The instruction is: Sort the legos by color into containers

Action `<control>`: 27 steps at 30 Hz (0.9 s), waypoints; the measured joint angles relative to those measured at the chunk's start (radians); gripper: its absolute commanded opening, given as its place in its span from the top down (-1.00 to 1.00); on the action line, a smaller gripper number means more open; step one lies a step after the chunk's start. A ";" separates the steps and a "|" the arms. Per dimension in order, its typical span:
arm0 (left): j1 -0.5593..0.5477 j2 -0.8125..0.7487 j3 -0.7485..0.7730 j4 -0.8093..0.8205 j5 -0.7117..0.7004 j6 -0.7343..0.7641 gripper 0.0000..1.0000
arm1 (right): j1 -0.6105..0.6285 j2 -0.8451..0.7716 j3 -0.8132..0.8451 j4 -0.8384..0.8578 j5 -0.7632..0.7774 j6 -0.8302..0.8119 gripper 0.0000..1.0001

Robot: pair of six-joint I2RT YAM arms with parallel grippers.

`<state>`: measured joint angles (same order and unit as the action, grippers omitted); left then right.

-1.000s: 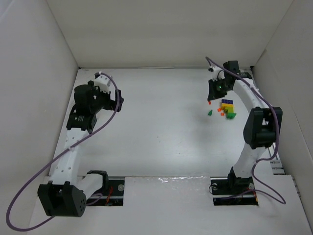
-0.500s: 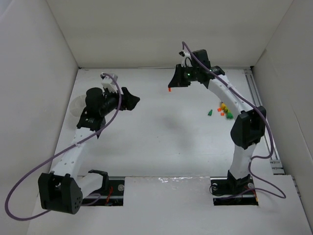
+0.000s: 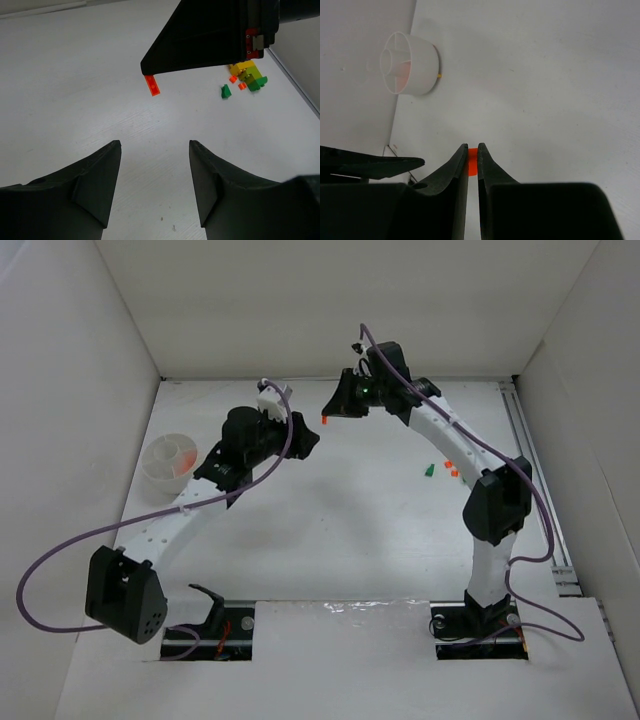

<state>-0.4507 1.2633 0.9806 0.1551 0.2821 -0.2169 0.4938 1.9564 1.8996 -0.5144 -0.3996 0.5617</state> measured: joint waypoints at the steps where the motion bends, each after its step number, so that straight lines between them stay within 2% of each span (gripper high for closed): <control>1: -0.003 0.008 0.001 0.006 -0.003 0.002 -0.03 | 0.005 0.000 0.002 0.000 0.003 0.005 0.92; 15: -0.003 0.106 0.073 0.030 -0.009 -0.001 0.02 | 0.044 0.000 0.003 0.003 0.029 0.020 0.92; 27: -0.018 0.178 0.122 0.034 -0.011 0.002 0.17 | 0.054 0.000 0.005 0.002 0.037 0.021 0.92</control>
<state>-0.4690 1.4414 1.1027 0.1886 0.2714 -0.2150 0.5476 1.9564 1.9049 -0.5121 -0.3630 0.5823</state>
